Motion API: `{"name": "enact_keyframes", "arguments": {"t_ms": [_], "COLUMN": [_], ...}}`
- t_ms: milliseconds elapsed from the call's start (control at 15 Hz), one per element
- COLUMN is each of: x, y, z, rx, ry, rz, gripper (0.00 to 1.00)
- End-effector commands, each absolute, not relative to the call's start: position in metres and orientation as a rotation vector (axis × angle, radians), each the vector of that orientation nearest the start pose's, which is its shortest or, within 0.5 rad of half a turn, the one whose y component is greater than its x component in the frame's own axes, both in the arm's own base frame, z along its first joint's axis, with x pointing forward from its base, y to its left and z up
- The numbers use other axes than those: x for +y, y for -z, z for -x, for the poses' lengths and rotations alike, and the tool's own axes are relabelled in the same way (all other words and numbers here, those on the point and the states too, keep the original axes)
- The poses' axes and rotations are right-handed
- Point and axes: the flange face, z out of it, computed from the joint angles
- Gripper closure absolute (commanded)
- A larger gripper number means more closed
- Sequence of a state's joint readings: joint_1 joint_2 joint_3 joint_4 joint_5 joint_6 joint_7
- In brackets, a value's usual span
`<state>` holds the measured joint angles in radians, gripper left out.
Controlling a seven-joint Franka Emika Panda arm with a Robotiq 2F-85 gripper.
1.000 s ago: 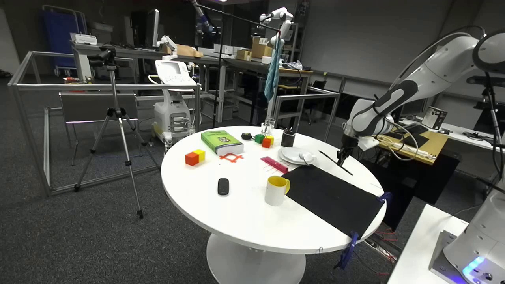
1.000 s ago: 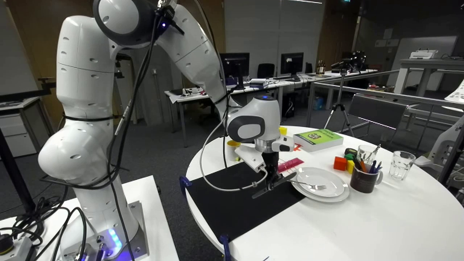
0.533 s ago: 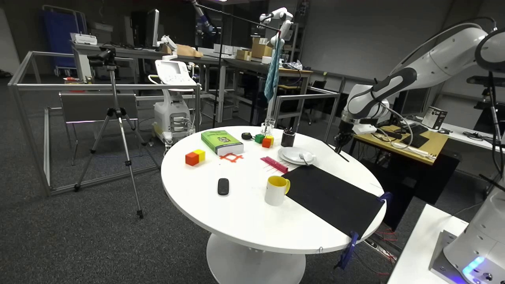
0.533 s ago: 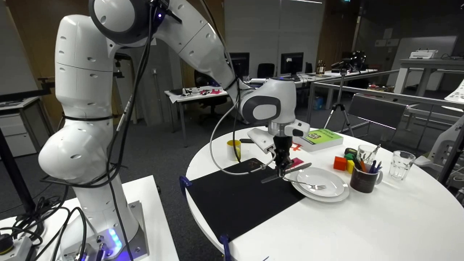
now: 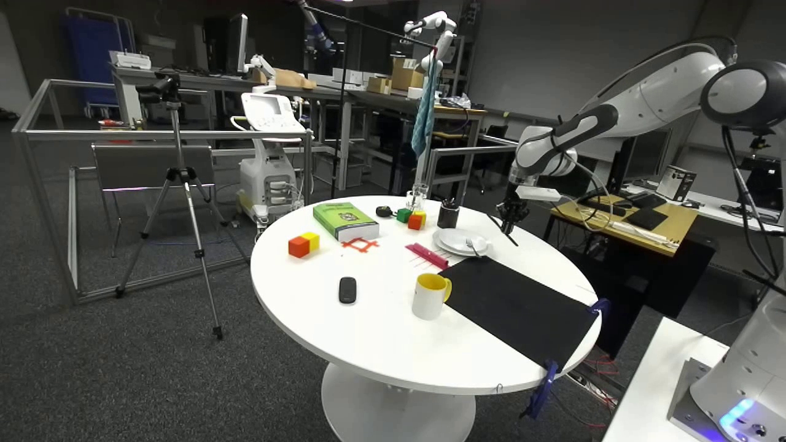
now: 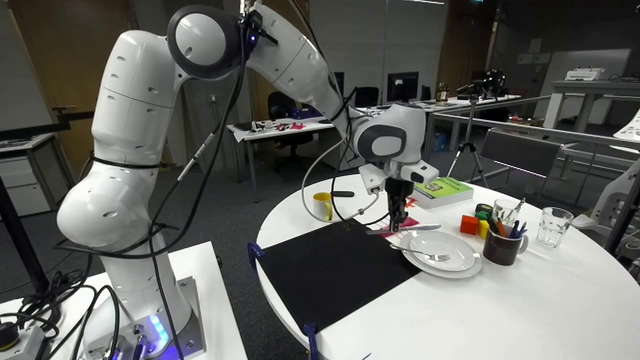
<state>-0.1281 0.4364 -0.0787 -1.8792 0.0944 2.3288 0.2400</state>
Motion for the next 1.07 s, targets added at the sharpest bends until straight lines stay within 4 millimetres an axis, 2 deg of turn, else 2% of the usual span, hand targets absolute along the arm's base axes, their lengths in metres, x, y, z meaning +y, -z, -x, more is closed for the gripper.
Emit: {"name": "enact_keyframes", "arguments": {"t_ms": [0, 333, 733, 1000], "x": [-0.115, -0.119, -0.137, -0.142], "y": [-0.265, -0.247, -0.242, -0.234], "z": [-0.652, -0.684, -0.714, -0.729], "rx": [0.918, 0.970, 0.963, 0.954], "ry": [-0.021, -0.030, -0.129, -0.198], "rz": [2.951, 2.924, 2.879, 2.855], "gripper": [0.96, 0.96, 0.96, 0.96]}}
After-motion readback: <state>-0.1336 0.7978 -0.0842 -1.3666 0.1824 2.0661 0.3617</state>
